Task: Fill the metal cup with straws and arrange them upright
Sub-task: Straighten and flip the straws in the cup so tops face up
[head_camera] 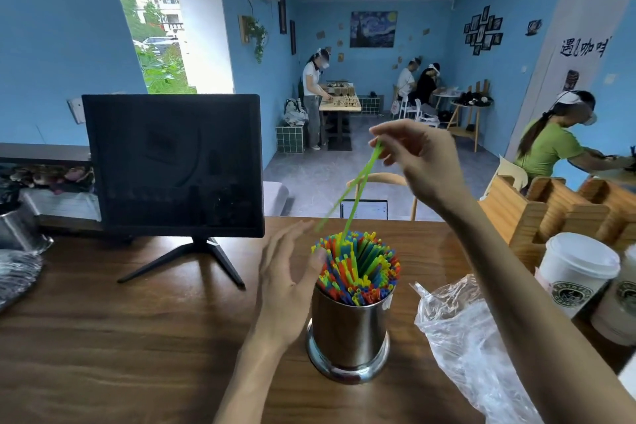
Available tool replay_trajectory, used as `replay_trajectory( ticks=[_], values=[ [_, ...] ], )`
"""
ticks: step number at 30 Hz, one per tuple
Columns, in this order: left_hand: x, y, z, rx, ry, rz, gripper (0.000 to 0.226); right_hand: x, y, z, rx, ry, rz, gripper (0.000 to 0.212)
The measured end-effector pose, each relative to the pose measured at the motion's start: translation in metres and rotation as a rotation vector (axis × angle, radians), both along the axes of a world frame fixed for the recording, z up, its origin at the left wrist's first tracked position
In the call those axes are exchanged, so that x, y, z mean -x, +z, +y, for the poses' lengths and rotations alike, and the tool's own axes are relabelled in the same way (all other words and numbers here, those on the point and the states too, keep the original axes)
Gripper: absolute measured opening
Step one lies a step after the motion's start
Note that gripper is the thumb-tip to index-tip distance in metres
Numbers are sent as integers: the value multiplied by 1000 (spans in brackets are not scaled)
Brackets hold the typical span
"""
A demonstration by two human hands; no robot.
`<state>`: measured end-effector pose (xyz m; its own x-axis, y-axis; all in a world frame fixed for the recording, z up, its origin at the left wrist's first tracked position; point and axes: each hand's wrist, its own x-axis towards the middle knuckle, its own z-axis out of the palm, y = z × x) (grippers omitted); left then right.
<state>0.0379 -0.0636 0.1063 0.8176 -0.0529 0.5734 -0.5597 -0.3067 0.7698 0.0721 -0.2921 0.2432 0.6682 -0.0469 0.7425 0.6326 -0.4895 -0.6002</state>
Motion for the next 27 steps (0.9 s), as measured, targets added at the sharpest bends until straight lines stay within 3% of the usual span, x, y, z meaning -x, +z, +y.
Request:
replay_trajectory(
  ticks=[2, 3, 7, 10, 13, 15, 18, 21, 24, 27],
  values=[
    [7, 10, -2, 65, 117, -85, 29, 5, 4, -2, -127, -89, -107, 17],
    [12, 17, -3, 78, 118, -75, 36, 7, 6, -2, -209, -116, -147, 16],
    [26, 42, -20, -29, -172, 260, 52, 23, 1, 9, -488, -32, -177, 16],
    [22, 55, -36, 298, -362, 414, 65, 30, -17, 18, -584, 65, -29, 21],
    [17, 63, -40, 632, -391, 367, 59, 35, -40, 21, -670, 133, 131, 19],
    [15, 68, -40, 670, -350, 302, 49, 38, -54, 21, -742, 185, 247, 17],
    [11, 72, -39, 637, -165, 221, 42, 43, -70, 15, -720, 295, 477, 15],
    [1, 76, -33, 492, -1, 123, 41, 46, -81, 5, -443, 298, 582, 14],
    [-13, 79, -31, 178, 84, -34, 51, 47, -82, -1, -80, 239, 581, 10],
    [-21, 80, -37, -171, 50, -76, 50, 43, -83, -4, -88, 114, 519, 11]
  ],
)
